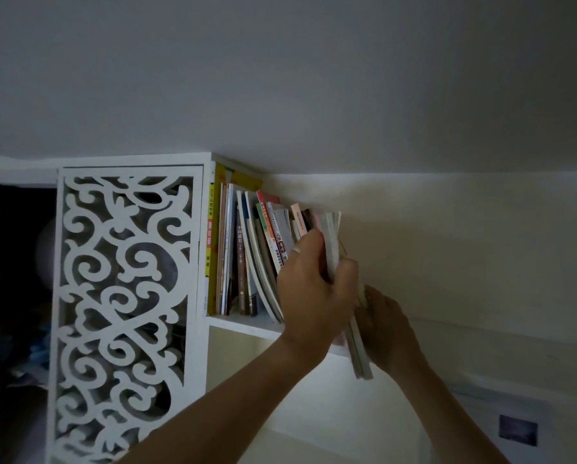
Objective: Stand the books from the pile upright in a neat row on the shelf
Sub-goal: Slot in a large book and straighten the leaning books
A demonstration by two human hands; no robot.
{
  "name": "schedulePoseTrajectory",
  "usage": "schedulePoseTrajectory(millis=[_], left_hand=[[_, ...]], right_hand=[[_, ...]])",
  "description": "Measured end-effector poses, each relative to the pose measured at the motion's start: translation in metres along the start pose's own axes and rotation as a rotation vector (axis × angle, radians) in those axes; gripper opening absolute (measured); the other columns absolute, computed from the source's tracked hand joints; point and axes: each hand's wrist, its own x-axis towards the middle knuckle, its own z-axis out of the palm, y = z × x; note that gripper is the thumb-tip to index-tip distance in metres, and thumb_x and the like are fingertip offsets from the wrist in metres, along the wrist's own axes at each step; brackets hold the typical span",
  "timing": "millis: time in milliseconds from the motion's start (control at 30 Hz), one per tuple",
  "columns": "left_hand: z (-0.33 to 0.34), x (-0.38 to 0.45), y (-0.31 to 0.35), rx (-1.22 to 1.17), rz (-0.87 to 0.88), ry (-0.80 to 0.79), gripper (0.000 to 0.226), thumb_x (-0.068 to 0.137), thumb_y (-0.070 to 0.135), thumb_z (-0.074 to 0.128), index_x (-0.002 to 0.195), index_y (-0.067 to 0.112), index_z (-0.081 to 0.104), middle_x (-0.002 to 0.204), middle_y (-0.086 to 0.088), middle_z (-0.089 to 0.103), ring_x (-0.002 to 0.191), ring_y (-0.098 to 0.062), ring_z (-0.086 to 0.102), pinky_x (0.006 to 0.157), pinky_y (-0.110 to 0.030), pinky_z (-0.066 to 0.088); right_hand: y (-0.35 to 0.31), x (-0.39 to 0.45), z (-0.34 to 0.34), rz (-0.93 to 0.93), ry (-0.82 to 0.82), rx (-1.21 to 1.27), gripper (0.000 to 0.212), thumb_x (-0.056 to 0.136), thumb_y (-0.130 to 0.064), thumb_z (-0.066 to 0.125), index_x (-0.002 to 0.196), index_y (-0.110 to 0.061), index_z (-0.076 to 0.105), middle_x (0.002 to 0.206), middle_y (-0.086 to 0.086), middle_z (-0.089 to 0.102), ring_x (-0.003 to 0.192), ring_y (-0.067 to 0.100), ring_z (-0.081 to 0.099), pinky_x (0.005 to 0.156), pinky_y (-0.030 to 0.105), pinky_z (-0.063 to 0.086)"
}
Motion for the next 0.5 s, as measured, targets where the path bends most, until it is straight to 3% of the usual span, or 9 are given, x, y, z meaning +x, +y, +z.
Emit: schedulePoseTrajectory(millis=[67, 133, 200, 233, 267, 300, 367, 433, 500], left_hand=[[-0.002, -0.004, 0.008, 0.029, 0.145, -0.053, 0.01, 0.09, 0.028, 0.055, 0.085, 0.02, 0.051, 0.075, 0.006, 0.049, 0.057, -0.01, 0.045, 0.047, -0.031, 0.048], [-0.001, -0.011, 0.011, 0.142, 0.37, -0.135, 0.015, 0.092, 0.032, 0.057, 0.092, 0.019, 0.048, 0.082, 0.005, 0.052, 0.059, -0.006, 0.04, 0.049, -0.02, 0.041], [0.0, -0.021, 0.011, 0.283, 0.635, -0.221, 0.022, 0.099, 0.04, 0.054, 0.098, 0.019, 0.047, 0.089, -0.005, 0.063, 0.063, -0.012, 0.052, 0.053, -0.022, 0.046], [0.0, -0.025, 0.01, 0.328, 0.751, -0.26, 0.024, 0.102, 0.042, 0.05, 0.101, 0.019, 0.047, 0.094, -0.007, 0.065, 0.069, -0.015, 0.06, 0.056, -0.025, 0.052], [0.0, -0.028, 0.008, 0.349, 0.847, -0.308, 0.024, 0.103, 0.043, 0.048, 0.103, 0.019, 0.046, 0.099, -0.007, 0.064, 0.076, -0.017, 0.064, 0.061, -0.026, 0.055], [-0.002, -0.031, 0.005, 0.355, 0.926, -0.37, 0.022, 0.104, 0.041, 0.049, 0.104, 0.019, 0.046, 0.104, -0.006, 0.061, 0.082, -0.017, 0.066, 0.066, -0.027, 0.056], [-0.004, -0.035, -0.007, 0.368, 1.046, -0.485, 0.017, 0.104, 0.032, 0.057, 0.108, 0.02, 0.045, 0.114, -0.005, 0.052, 0.091, -0.017, 0.064, 0.073, -0.027, 0.055], [-0.005, -0.041, -0.021, 0.367, 1.117, -0.546, 0.023, 0.102, 0.024, 0.065, 0.114, 0.023, 0.045, 0.119, -0.005, 0.047, 0.098, -0.018, 0.062, 0.08, -0.028, 0.053], [-0.003, -0.045, -0.034, 0.369, 1.159, -0.591, 0.023, 0.104, 0.018, 0.062, 0.119, 0.024, 0.045, 0.122, -0.006, 0.046, 0.104, -0.02, 0.062, 0.086, -0.03, 0.053]], right_hand=[[-0.003, -0.002, 0.0, -0.056, 0.05, 0.007, 0.064, 0.083, -0.083, 0.038, 0.113, -0.03, 0.059, 0.11, 0.0, 0.066, 0.093, 0.018, 0.066, 0.078, 0.042, 0.06], [-0.016, -0.015, -0.008, -0.096, 0.161, 0.068, 0.031, 0.089, -0.054, 0.064, 0.104, -0.027, 0.063, 0.095, -0.008, 0.066, 0.087, 0.011, 0.066, 0.074, 0.036, 0.059], [-0.024, -0.029, -0.029, -0.083, 0.193, 0.411, 0.025, 0.087, -0.022, 0.08, 0.107, -0.018, 0.065, 0.081, -0.016, 0.069, 0.075, -0.003, 0.067, 0.066, 0.024, 0.058], [-0.033, -0.035, -0.044, -0.009, 0.103, 0.722, 0.04, 0.083, -0.031, 0.083, 0.114, -0.014, 0.064, 0.083, -0.015, 0.074, 0.079, -0.004, 0.07, 0.065, 0.02, 0.057], [-0.039, -0.038, -0.063, 0.086, -0.026, 0.959, 0.067, 0.075, -0.061, 0.08, 0.118, -0.012, 0.063, 0.091, -0.012, 0.078, 0.087, 0.002, 0.073, 0.067, 0.02, 0.058], [-0.038, -0.038, -0.084, 0.129, -0.161, 1.065, 0.087, 0.073, -0.084, 0.057, 0.117, -0.01, 0.067, 0.098, -0.004, 0.079, 0.093, 0.013, 0.075, 0.068, 0.024, 0.059], [-0.043, -0.037, -0.122, 0.231, -0.253, 1.225, 0.102, 0.073, -0.09, 0.027, 0.101, -0.007, 0.08, 0.105, 0.015, 0.077, 0.097, 0.032, 0.075, 0.067, 0.037, 0.063], [-0.042, -0.04, -0.151, 0.253, -0.29, 1.167, 0.1, 0.069, -0.093, 0.029, 0.094, -0.013, 0.084, 0.11, 0.021, 0.075, 0.1, 0.038, 0.073, 0.071, 0.047, 0.064], [-0.032, -0.044, -0.165, 0.17, -0.403, 0.917, 0.091, 0.057, -0.097, 0.053, 0.096, -0.021, 0.084, 0.108, 0.02, 0.076, 0.097, 0.036, 0.074, 0.071, 0.045, 0.064]])
